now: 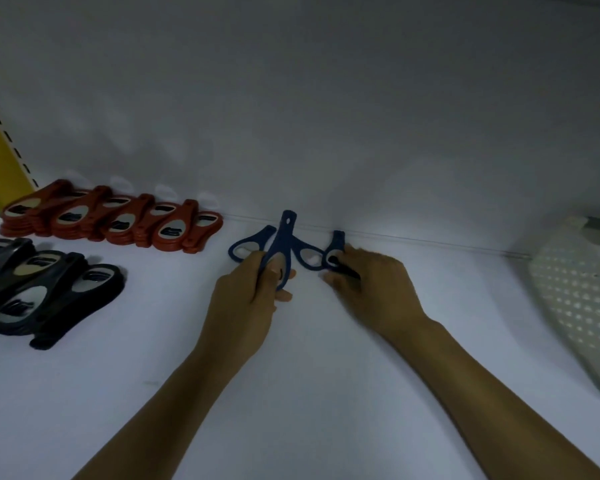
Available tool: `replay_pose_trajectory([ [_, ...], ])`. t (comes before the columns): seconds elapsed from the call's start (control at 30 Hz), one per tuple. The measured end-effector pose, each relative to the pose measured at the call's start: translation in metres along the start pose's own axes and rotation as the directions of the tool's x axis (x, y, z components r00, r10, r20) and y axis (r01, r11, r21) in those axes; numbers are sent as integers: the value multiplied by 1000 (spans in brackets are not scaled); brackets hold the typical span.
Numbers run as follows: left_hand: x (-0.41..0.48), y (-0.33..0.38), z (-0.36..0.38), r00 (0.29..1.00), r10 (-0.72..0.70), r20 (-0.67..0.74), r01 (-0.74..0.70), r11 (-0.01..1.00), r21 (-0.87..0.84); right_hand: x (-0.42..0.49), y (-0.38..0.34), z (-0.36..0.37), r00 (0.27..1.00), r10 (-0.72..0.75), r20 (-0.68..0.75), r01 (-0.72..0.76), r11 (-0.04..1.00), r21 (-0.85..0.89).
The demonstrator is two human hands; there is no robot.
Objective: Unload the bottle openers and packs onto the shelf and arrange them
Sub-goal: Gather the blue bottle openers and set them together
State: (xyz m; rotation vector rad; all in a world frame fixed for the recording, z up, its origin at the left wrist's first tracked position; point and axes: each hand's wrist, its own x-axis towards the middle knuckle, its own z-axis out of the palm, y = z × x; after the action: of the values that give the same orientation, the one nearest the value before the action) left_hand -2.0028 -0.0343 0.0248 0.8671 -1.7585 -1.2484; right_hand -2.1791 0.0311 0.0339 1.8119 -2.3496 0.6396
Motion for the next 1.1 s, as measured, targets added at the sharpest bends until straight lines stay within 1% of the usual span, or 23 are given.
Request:
replay_pose_trajectory([
  [0.03,0,-1,0,1000,-4,1,4,1000,-15,1,2,0,1000,-27,4,27,999,-20],
  [0.13,2,-2,-1,1000,5,7,-4,1000,-20,2,-4,-1,995,-94,-24,89,982,-168],
  [0.17,2,-2,-1,1000,8,9,-7,1000,-19,3,-6,-2,993,-102,-52,90,976,-200],
  [0.2,3,-3,-1,1000,6,12,-6,1000,-20,3,-10,-4,986,-113,-119,86,974,-209],
  [0.23,4,-3,-2,1000,3,14,-2,1000,-22,2,-12,-6,965,-126,-231,86,981,-174],
  [0.3,5,-3,-1,1000,-3,14,3,1000,-18,-2,-17,-8,899,-102,-426,116,993,8],
  [0.37,5,-3,-1,1000,-1,16,1,1000,-16,-6,-24,-11,857,-63,-512,196,958,210],
  [0.4,6,-3,-1,1000,0,19,1,1000,-21,-8,-28,-11,846,-68,-529,241,933,266],
  [0.43,6,-4,-1,1000,-1,22,1,1000,-29,-10,-32,-10,839,-103,-533,289,916,277],
  [0.5,8,-6,0,1000,-23,12,24,997,-68,-13,-38,-4,829,-242,-505,404,883,240],
  [0.53,9,-6,0,998,-57,-9,55,992,-113,-14,-41,1,828,-311,-466,455,859,235],
  [0.6,11,-5,0,990,-120,-72,102,971,-217,-15,-47,6,843,-413,-346,516,801,303],
  [0.67,11,-5,0,986,-120,-114,88,963,-253,-15,-49,9,839,-461,-290,541,766,349],
  [0.77,12,-5,-1,987,-115,-109,82,959,-272,-15,-46,10,825,-498,-268,564,761,320],
  [0.87,10,-5,1,988,-86,-127,58,977,-207,-16,-45,12,831,-517,-207,557,770,312],
  [0.9,9,-4,1,990,-70,-120,48,983,-176,-16,-47,12,834,-511,-208,552,774,311],
  [0.97,5,-2,1,996,-18,-85,9,994,-107,-17,-48,10,829,-487,-275,554,784,279],
  [1.03,2,1,1,997,60,-45,-61,998,-7,-17,-49,8,810,-456,-369,546,815,193],
  [1.1,1,2,1,995,96,-24,-95,995,20,-16,-49,8,791,-438,-428,530,839,120],
])
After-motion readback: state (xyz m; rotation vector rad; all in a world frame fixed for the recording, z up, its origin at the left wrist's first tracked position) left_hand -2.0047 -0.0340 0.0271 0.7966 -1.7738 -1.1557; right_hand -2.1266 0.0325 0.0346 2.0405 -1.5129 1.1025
